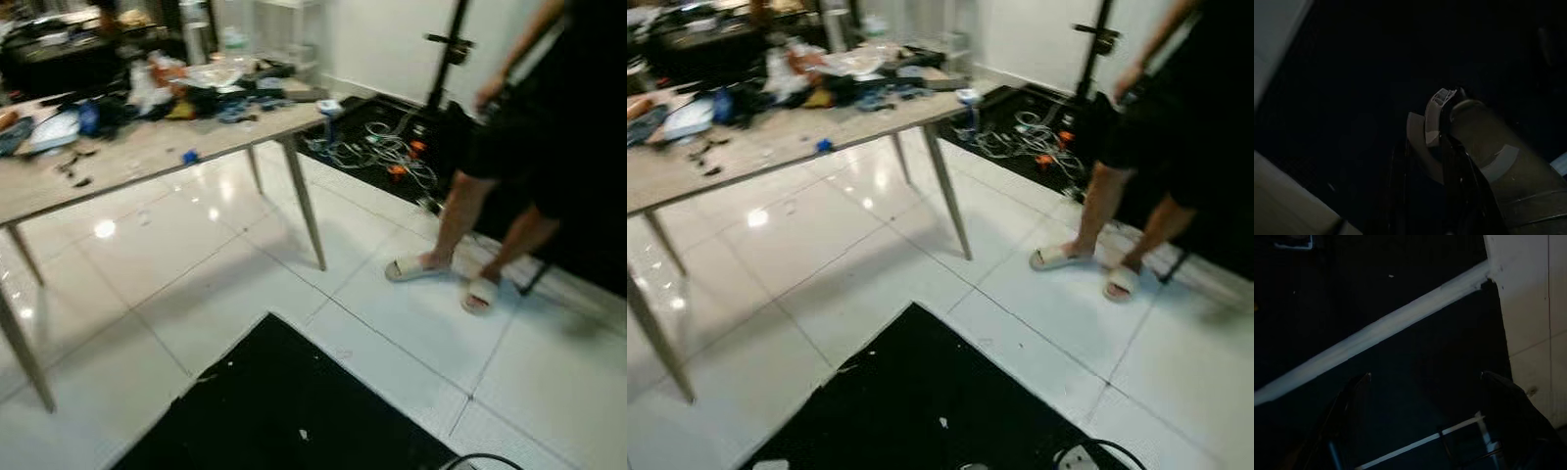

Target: Picking trash to rubbish bin

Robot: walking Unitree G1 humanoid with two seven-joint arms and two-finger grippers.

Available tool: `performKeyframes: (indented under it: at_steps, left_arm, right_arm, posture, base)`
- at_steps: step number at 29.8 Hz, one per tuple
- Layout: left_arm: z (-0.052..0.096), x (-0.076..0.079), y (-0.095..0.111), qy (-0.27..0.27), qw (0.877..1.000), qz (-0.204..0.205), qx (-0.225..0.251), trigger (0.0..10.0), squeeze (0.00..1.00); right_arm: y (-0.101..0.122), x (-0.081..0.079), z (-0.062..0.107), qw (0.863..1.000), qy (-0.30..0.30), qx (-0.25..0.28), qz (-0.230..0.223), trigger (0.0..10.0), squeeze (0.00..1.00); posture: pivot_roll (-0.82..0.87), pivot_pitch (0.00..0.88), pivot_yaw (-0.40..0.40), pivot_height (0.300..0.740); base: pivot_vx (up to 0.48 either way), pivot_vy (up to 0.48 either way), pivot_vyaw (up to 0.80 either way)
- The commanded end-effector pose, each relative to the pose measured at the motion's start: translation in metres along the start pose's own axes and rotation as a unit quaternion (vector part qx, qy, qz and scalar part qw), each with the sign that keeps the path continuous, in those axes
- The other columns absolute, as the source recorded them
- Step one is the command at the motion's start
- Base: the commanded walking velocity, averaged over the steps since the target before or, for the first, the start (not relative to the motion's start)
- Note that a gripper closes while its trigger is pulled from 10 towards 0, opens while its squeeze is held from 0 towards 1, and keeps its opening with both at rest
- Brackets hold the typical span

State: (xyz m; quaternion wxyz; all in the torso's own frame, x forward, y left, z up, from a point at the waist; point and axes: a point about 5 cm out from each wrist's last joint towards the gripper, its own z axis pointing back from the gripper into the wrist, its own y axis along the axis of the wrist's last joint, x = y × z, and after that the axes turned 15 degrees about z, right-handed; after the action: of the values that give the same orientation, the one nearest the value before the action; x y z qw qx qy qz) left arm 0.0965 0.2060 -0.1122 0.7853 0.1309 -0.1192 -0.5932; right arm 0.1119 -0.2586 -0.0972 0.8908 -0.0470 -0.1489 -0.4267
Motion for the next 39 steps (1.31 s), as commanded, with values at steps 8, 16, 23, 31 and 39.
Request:
performKeyframes:
  at_steps: [8, 16, 23, 31, 39]
  left_arm:
    - [0.003, -0.020, -0.003, 0.035, 0.999, -0.001, -0.009, 10.0, 0.00]
    - [0.002, -0.017, 0.003, 0.039, 0.999, 0.009, 0.007, 10.0, 0.00]
    - [0.004, -0.027, -0.004, 0.064, 0.998, 0.024, 0.001, 10.0, 0.00]
    - [0.007, -0.030, -0.024, 0.077, 0.996, 0.043, -0.018, 10.0, 0.00]
    - [0.007, -0.031, -0.022, 0.076, 0.997, 0.028, -0.015, 10.0, 0.00]
  right_arm:
    - [0.005, -0.021, -0.001, 1.000, 0.017, 0.004, -0.017, 10.0, 0.00]
    - [0.026, -0.015, -0.001, 0.999, 0.012, 0.032, -0.003, 10.0, 0.00]
    - [0.033, -0.007, 0.000, 0.999, 0.008, 0.042, 0.025, 10.0, 0.00]
    - [0.020, -0.013, -0.001, 0.999, 0.020, 0.022, 0.043, 10.0, 0.00]
    - [0.024, -0.020, -0.001, 0.999, 0.028, 0.025, 0.036, 10.0, 0.00]
  posture:
    - [-0.07, 0.000, 0.060, 0.740]
    - [-0.02, 0.000, 0.036, 0.740]
    - [0.00, 0.006, 0.016, 0.740]
    - [0.01, 0.007, 0.021, 0.740]
    - [0.02, 0.000, 0.031, 0.740]
  base:
    - [0.000, 0.000, -0.80]
    - [0.000, 0.000, -0.80]
    - [0.000, 0.000, -0.80]
    - [0.000, 0.000, -0.80]
    - [0.000, 0.000, -0.80]
